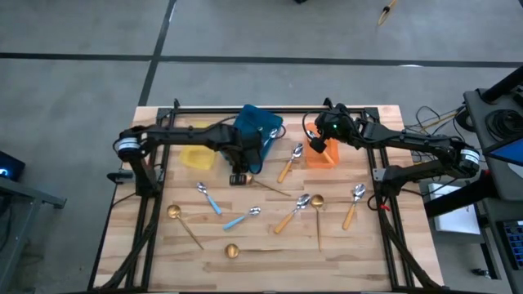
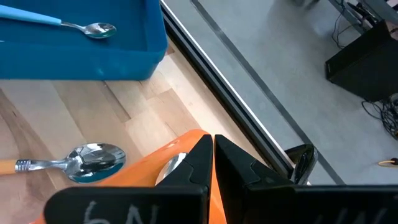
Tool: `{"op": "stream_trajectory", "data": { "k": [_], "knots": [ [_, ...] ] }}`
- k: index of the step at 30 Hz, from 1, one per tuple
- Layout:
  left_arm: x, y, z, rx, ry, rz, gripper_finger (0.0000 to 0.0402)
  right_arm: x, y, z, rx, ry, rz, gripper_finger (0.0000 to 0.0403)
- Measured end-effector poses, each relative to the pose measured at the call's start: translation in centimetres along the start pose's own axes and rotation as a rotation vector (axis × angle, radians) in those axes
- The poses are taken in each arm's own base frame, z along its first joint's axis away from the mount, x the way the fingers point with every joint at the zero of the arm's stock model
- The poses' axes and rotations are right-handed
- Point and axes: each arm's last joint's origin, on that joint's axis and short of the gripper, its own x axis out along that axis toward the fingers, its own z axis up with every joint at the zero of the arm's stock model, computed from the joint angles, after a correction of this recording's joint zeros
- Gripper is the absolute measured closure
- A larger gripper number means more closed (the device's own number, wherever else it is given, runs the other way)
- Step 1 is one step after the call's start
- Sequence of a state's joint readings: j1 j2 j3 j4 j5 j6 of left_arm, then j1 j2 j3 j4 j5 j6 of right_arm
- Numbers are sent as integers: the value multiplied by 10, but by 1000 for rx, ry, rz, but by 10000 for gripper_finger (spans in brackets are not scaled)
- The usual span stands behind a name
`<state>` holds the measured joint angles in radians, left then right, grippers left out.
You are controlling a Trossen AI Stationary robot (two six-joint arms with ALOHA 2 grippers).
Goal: Sort silverware by color (type)
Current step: Adjust the blue bin
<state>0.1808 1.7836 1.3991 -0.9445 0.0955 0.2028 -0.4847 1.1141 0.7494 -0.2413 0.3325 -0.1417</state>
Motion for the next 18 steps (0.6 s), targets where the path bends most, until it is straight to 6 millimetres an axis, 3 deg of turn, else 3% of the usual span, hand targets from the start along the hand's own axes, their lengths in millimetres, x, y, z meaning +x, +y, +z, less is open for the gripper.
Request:
{"op": "stream_trajectory", "data": {
  "k": [5, 10, 18],
  "knots": [
    [16, -1, -7, -10, 7, 4, 364, 0, 0, 0, 1, 0, 0, 394],
    [26, 3, -7, -19, -27, 121, 364, 0, 0, 0, 0, 1, 0, 394],
    [25, 7, 8, -27, -167, 172, 364, 0, 0, -1, -19, 14, 2, 394]
  ]
}}
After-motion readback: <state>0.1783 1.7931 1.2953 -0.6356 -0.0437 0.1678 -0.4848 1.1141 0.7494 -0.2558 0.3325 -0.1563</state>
